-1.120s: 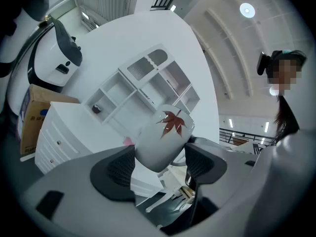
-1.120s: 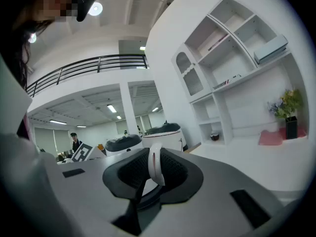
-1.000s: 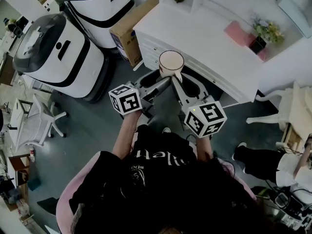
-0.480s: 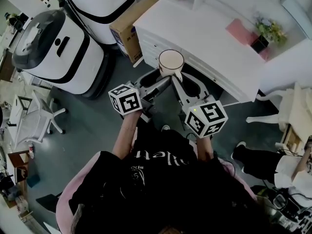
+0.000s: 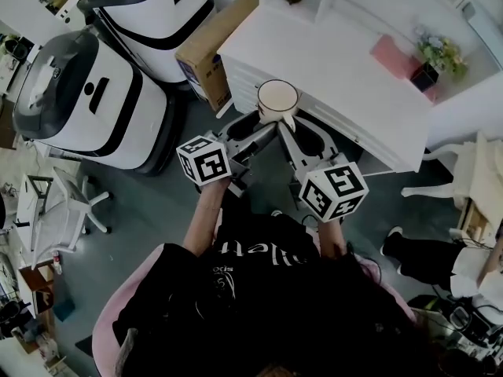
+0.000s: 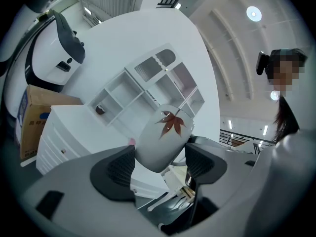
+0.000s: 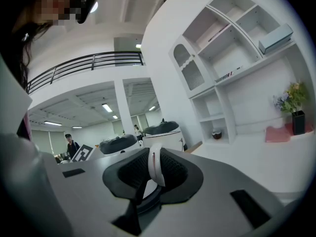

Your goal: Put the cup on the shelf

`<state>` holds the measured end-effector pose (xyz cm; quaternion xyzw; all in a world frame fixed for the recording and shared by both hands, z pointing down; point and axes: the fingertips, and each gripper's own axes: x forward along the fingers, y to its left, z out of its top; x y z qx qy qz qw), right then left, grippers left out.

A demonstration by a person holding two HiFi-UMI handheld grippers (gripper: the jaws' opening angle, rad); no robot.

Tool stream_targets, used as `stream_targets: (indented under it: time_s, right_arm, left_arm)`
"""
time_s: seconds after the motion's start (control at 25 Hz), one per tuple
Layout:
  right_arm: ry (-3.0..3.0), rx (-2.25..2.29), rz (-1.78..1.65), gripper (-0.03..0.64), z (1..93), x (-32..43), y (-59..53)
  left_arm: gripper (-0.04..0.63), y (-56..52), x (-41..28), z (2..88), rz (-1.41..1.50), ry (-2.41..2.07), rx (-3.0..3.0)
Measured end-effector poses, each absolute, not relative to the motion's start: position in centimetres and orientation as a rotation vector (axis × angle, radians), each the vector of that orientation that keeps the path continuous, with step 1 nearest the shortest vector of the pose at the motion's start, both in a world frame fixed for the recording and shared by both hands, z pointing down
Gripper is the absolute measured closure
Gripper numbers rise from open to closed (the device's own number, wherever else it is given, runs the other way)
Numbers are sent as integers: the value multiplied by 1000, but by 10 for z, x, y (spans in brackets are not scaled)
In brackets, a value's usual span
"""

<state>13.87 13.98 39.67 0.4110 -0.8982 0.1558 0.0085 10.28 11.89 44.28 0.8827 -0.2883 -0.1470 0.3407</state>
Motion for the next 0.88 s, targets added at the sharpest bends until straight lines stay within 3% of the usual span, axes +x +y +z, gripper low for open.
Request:
stream_targets:
  time_s: [0.88]
  right_arm:
    - [-2755,1426,544,526,390,-23,-3]
  left_arm:
    - [268,-27,-56,436,-339,-642,2315]
